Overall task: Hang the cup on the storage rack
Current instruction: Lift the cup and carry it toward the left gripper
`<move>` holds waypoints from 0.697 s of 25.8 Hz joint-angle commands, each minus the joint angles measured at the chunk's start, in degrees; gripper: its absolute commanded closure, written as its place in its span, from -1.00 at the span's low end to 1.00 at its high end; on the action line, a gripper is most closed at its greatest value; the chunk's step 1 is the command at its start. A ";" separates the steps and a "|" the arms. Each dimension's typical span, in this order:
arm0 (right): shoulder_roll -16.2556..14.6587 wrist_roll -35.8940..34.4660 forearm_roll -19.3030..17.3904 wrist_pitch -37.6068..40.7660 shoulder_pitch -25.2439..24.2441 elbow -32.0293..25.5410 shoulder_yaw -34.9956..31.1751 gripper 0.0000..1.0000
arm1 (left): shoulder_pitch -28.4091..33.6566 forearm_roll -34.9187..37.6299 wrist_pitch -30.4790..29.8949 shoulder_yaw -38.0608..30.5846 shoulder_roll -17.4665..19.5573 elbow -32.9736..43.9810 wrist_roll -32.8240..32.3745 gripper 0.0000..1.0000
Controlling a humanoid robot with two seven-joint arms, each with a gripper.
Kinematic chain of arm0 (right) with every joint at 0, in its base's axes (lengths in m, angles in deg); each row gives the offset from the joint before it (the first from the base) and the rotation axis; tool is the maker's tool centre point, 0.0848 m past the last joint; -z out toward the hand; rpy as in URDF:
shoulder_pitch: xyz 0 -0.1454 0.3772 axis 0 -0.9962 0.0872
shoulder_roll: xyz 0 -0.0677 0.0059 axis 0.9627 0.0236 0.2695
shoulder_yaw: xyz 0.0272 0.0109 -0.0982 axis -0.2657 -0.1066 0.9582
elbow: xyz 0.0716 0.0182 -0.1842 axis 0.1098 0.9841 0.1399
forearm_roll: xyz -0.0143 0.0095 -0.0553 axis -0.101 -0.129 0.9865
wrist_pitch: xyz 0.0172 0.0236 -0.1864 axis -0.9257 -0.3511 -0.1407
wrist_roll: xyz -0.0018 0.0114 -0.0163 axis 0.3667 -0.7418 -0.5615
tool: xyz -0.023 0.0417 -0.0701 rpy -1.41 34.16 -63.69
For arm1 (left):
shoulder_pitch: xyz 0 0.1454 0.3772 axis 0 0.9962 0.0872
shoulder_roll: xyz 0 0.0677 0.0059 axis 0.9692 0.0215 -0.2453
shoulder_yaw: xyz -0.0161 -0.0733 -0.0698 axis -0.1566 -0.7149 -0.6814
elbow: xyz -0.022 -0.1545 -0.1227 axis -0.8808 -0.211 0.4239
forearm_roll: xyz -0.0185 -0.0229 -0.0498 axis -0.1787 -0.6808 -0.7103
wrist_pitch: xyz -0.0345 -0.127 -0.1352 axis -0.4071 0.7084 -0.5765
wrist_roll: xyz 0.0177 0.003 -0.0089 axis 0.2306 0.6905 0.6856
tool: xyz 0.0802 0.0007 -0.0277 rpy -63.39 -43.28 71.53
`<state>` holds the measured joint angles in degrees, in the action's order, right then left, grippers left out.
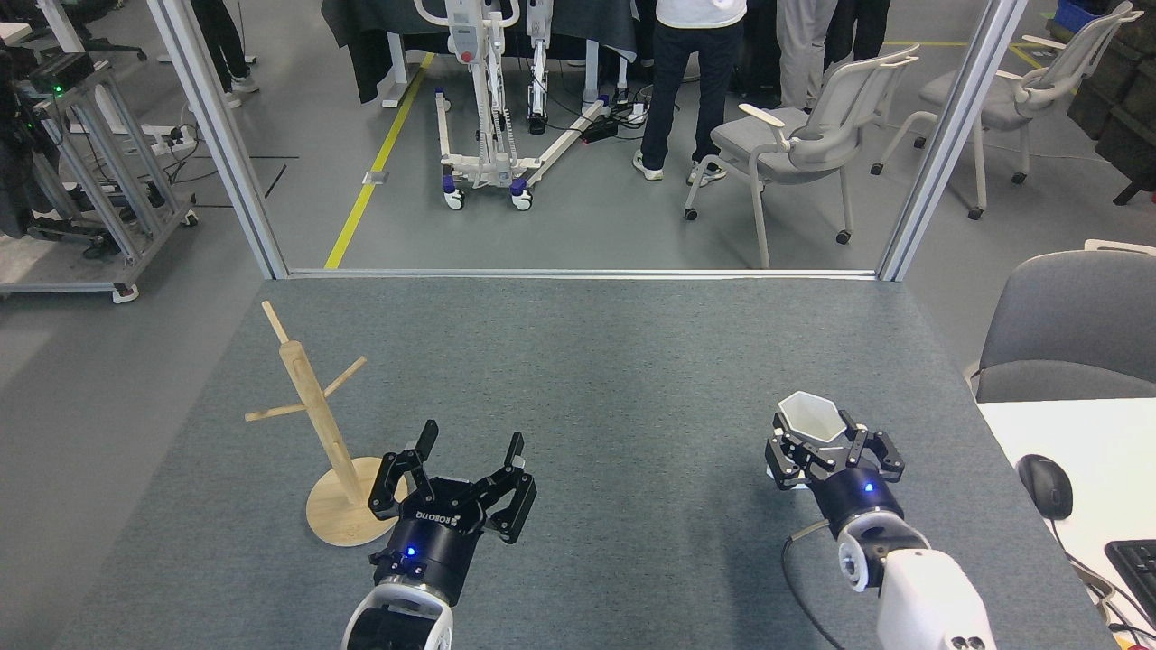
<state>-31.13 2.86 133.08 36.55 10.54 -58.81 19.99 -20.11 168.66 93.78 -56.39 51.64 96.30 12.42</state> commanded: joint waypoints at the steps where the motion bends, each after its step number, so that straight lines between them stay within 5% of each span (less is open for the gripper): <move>1: -5.81 5.35 -6.14 9.40 -1.54 -7.29 -0.82 0.65 | 0.06 0.00 0.00 0.04 0.00 0.16 -0.09 -1.00; 4: -10.21 11.50 -15.01 17.66 -3.21 -12.12 -2.40 0.66 | -0.03 0.00 0.00 -0.05 0.00 0.34 0.00 -1.00; 7: -11.88 18.36 -20.20 24.25 -4.18 -16.25 -6.88 0.67 | -0.03 0.00 -0.09 0.04 -0.09 0.51 0.00 -1.00; 14: -10.56 20.73 -20.29 27.77 -5.15 -27.24 -9.17 0.83 | -0.12 0.00 -2.20 1.53 0.26 1.30 0.26 -1.00; 18: -9.95 20.82 -20.29 21.09 -6.91 -35.76 -6.36 0.93 | -0.12 -0.44 -7.21 1.53 0.44 0.69 -0.09 -1.00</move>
<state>-41.57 23.47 112.81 62.08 4.65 -88.54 11.76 -20.24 168.42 89.76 -54.98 51.94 97.30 12.67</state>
